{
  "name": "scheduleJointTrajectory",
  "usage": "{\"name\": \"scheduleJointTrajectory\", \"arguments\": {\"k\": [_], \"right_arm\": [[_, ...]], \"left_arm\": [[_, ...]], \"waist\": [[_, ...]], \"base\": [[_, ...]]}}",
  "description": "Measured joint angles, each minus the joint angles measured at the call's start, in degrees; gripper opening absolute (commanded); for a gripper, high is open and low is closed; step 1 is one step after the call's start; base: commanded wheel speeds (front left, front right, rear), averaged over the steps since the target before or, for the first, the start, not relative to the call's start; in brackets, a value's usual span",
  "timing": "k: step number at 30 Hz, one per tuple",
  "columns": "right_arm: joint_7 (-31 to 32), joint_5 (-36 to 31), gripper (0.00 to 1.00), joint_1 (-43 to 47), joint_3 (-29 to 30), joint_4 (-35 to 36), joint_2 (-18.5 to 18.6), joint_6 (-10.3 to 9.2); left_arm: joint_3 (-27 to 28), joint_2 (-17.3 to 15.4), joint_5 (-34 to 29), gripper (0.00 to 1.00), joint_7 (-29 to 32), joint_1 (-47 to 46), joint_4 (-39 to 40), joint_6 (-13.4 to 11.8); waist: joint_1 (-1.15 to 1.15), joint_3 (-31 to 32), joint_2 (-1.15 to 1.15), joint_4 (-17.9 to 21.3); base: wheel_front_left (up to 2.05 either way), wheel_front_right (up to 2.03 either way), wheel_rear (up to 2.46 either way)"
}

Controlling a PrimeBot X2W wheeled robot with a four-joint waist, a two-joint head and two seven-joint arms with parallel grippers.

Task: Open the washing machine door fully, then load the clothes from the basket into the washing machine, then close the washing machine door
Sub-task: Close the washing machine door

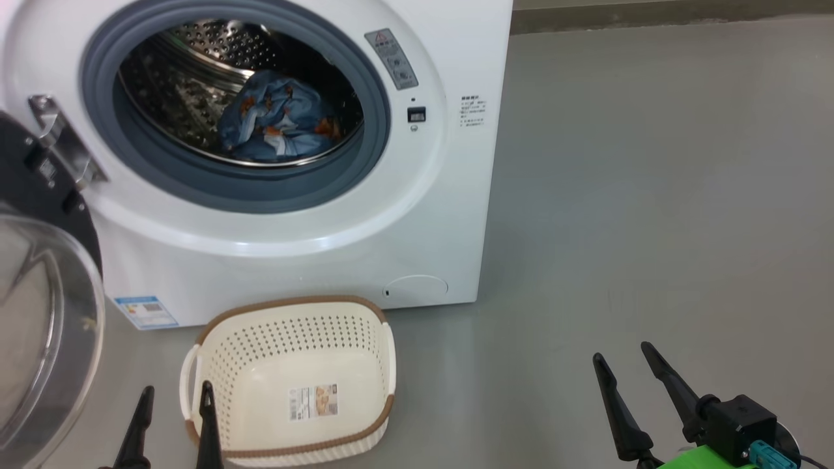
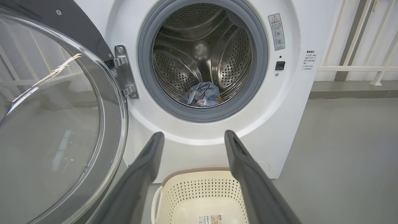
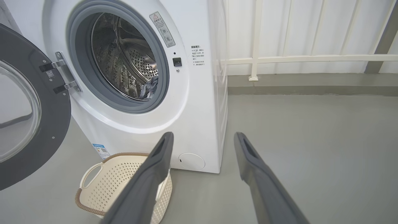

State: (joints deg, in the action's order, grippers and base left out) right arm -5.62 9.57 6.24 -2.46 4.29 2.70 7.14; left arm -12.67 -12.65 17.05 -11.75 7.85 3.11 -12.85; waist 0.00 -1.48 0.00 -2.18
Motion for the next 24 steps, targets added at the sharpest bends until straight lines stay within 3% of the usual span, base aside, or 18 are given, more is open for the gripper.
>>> {"name": "scheduleJointTrajectory", "arguments": {"k": [8,24], "right_arm": [[-0.01,0.19,1.0,0.0,0.04,-0.33,-0.01,0.0],[0.0,0.19,1.0,0.0,0.14,-0.36,-0.01,0.0]], "left_arm": [[-0.11,-0.16,0.01,1.0,0.0,0.0,-0.12,0.0],[-0.45,-0.33,0.22,1.0,0.0,-0.16,-0.11,-0.11]], "waist": [[0.0,0.23,0.0,-0.39],[0.0,0.41,0.0,-0.96]], "base": [[-0.81,0.81,0.0],[-0.02,0.02,0.0]]}}
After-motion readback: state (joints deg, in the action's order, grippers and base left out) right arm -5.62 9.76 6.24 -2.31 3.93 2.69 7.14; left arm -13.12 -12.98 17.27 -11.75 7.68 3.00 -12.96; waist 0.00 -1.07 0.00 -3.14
